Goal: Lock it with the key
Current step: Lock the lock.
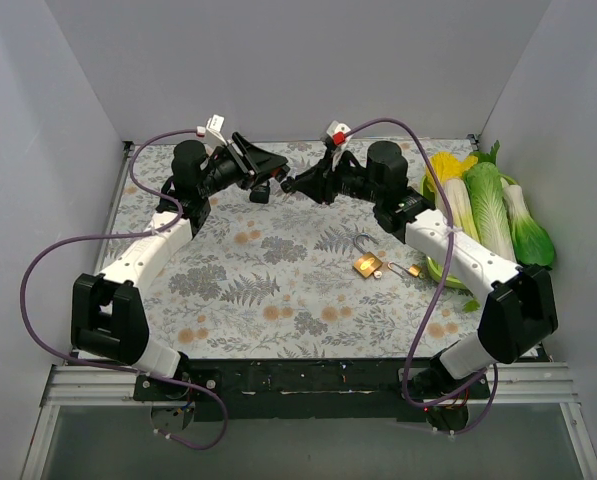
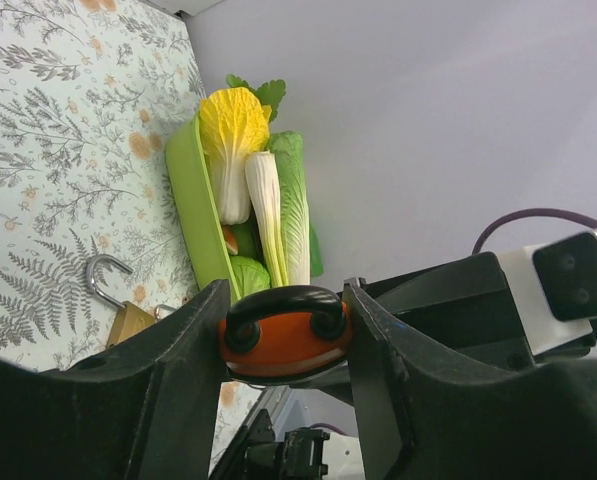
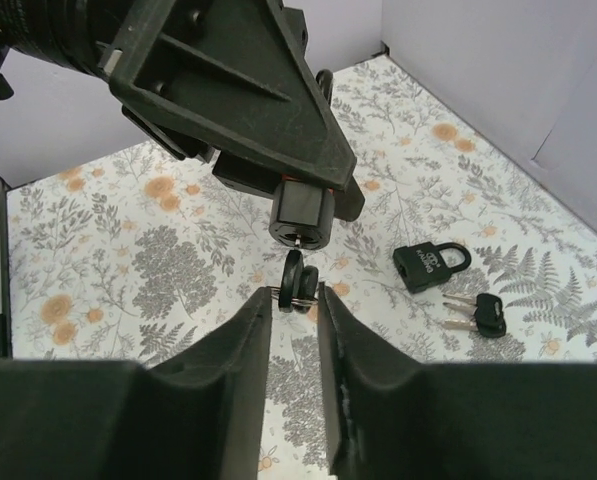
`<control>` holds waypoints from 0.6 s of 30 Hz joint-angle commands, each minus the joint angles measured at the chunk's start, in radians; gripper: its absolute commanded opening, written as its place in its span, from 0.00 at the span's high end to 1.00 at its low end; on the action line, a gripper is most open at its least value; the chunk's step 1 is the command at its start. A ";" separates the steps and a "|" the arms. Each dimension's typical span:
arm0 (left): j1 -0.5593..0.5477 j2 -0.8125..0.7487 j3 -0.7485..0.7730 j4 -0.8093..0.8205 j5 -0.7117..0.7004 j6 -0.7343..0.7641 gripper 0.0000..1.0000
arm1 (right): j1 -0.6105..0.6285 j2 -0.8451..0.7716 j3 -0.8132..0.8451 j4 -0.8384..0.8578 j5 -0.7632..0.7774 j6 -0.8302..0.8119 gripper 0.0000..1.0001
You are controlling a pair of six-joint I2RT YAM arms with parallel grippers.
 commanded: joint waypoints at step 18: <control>-0.018 -0.074 0.036 -0.026 -0.079 0.044 1.00 | 0.001 0.026 0.064 -0.066 -0.024 -0.026 0.99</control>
